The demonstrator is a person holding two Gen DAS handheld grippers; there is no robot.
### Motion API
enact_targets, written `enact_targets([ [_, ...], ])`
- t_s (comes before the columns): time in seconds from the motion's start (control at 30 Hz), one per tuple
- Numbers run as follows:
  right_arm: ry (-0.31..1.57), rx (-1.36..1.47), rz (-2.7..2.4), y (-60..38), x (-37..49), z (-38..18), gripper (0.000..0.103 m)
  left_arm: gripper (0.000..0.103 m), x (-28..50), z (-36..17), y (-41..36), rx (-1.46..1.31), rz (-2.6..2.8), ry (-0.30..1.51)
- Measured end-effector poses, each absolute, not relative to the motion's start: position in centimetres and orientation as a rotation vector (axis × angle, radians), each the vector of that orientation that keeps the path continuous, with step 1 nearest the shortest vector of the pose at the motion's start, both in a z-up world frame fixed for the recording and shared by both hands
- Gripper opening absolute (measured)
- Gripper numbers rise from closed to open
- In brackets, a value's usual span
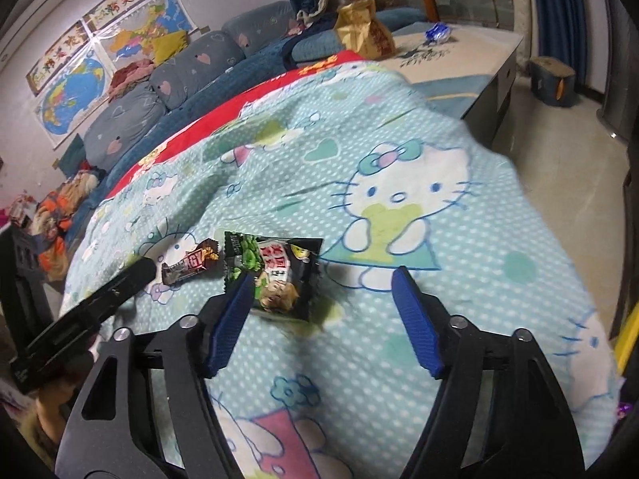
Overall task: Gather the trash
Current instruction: 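Grasp the brown chocolate bar with the left tool while the right tool grasps the green packet, then carry the chocolate bar and green packet together over the yellow bin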
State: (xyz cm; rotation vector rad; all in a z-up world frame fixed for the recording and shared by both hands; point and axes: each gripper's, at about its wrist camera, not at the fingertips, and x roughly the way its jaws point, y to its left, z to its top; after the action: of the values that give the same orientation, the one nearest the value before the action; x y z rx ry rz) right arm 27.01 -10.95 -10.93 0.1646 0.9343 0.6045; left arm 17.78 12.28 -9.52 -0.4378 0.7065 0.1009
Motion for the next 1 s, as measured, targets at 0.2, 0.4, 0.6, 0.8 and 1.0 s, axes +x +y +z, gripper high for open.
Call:
enact_targets([
  [0.2, 0.940, 0.163, 0.653, -10.2, 26.3, -11.3, 0.020, 0.063, 18.6, -10.7, 12.7, -0.495, 0.066, 0.738],
  [0.4, 0.899, 0.148, 0.679, -11.2, 23.6, -10.6, 0.007, 0.045, 18.9, -10.8, 12.2, -0.487, 0.054, 0.743],
  [0.6, 0.879, 0.146, 0.673, -12.8, 21.7, -10.0, 0.007, 0.026, 18.8, -10.7, 11.4, -0.472, 0.026, 0.747],
  [0.8, 0.858, 0.138, 0.649, -14.8, 20.6, -9.1, 0.007, 0.014, 18.3, -10.0, 10.1, -0.453, -0.007, 0.728],
  [1.0, 0.823, 0.140, 0.622, -17.0, 19.8, -8.1, 0.007, 0.013, 17.8, -8.8, 8.1, -0.417, -0.050, 0.703],
])
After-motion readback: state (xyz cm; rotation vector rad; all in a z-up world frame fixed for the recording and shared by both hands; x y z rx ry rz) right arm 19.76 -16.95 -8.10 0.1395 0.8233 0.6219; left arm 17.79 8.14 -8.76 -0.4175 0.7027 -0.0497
